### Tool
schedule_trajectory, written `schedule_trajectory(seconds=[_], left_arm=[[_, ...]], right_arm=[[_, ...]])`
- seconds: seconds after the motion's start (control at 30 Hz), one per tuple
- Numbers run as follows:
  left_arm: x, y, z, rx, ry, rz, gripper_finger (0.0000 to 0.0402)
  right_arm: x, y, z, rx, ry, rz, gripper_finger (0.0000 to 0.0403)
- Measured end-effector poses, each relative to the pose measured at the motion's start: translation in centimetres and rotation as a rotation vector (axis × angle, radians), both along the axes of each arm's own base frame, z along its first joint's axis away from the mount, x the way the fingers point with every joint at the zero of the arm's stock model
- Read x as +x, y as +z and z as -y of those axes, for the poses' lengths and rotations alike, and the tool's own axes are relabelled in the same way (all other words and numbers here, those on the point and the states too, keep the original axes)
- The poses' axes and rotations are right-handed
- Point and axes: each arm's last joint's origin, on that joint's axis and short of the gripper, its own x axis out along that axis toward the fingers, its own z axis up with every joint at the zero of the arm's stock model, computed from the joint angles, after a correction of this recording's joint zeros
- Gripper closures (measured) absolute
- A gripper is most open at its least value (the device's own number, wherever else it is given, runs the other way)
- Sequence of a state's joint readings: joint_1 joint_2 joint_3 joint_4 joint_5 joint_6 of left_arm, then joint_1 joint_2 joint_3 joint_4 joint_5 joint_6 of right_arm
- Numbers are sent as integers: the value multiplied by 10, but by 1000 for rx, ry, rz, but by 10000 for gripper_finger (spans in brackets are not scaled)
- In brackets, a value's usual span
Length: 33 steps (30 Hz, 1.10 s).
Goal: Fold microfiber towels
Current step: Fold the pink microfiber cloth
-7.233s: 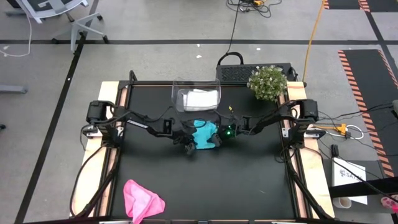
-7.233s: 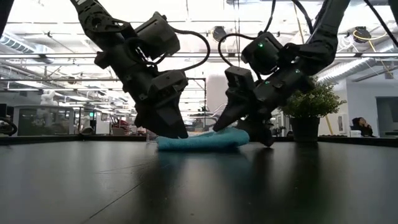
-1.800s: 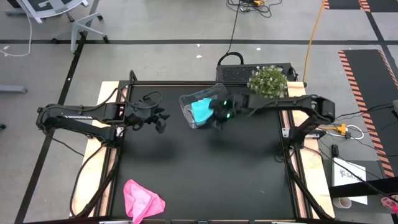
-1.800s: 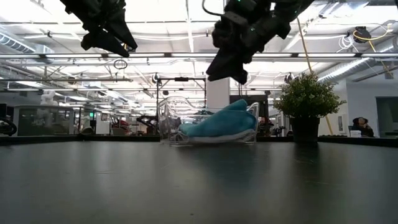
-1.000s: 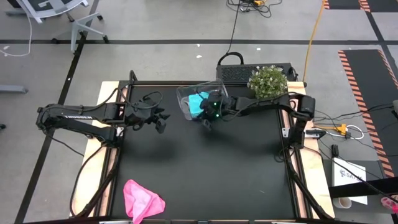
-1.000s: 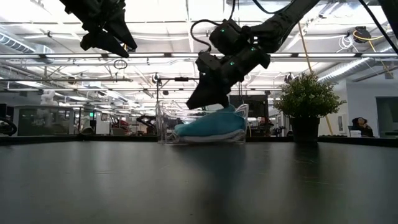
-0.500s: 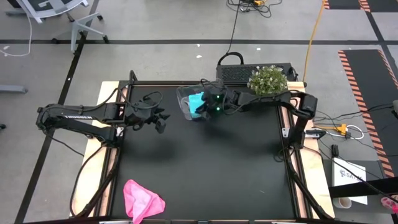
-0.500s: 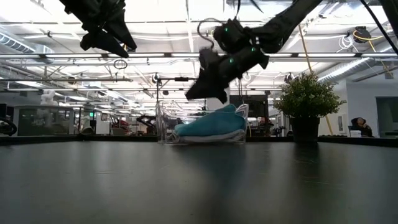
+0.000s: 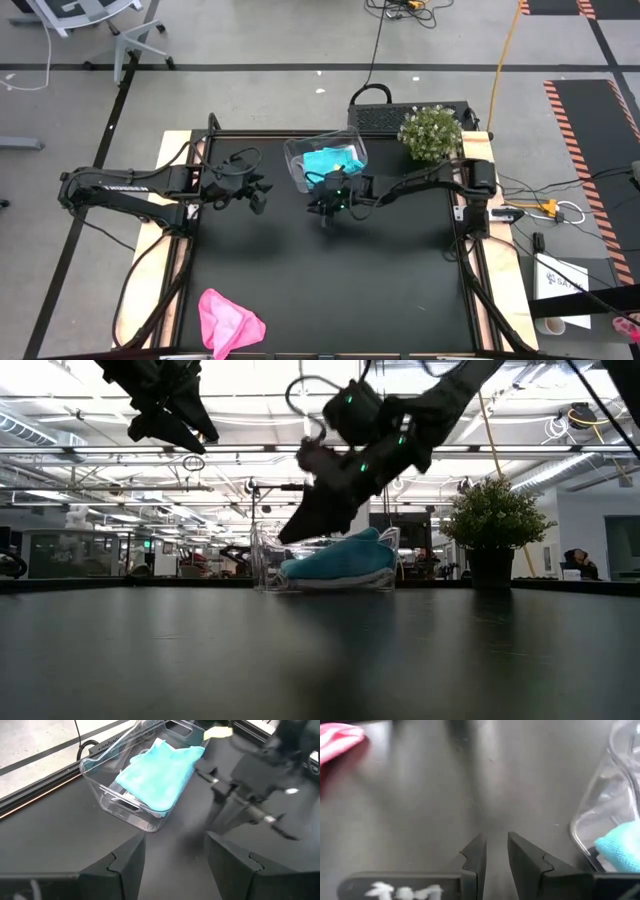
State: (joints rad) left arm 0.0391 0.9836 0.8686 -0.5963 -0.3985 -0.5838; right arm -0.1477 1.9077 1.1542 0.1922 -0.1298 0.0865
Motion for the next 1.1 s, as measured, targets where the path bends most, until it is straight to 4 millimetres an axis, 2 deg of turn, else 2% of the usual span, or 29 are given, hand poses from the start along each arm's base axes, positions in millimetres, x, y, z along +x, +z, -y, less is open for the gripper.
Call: schedule_trajectory(seconds=[0.13, 0.23, 0.37, 0.63, 0.73, 0.83, 0.97, 1.1], left_arm=[[0, 0, 0, -1, 3, 2, 195], [0, 0, 0, 0, 5, 2, 195], [0, 0, 0, -3, 8, 4, 195], [-1, 0, 0, -4, 21, -1, 195], [-2, -2, 1, 16, 6, -38, 195], [-6, -7, 8, -23, -58, -106, 195], [-15, -20, 24, -138, -99, -250, 195], [-23, -36, 46, -318, -98, -439, 195]], right_arm=[[5, -19, 8, -31, -4, 0, 335], [8, -23, 14, -104, -29, 19, 335], [9, -19, 27, -241, -67, 63, 335], [5, -10, 56, -267, -149, 126, 335], [1, 8, 58, -232, -133, 166, 335], [-7, 38, 52, -199, -89, 217, 335], [-23, 72, 41, -189, -58, 212, 335], [-39, 96, 36, -182, -66, 202, 335]])
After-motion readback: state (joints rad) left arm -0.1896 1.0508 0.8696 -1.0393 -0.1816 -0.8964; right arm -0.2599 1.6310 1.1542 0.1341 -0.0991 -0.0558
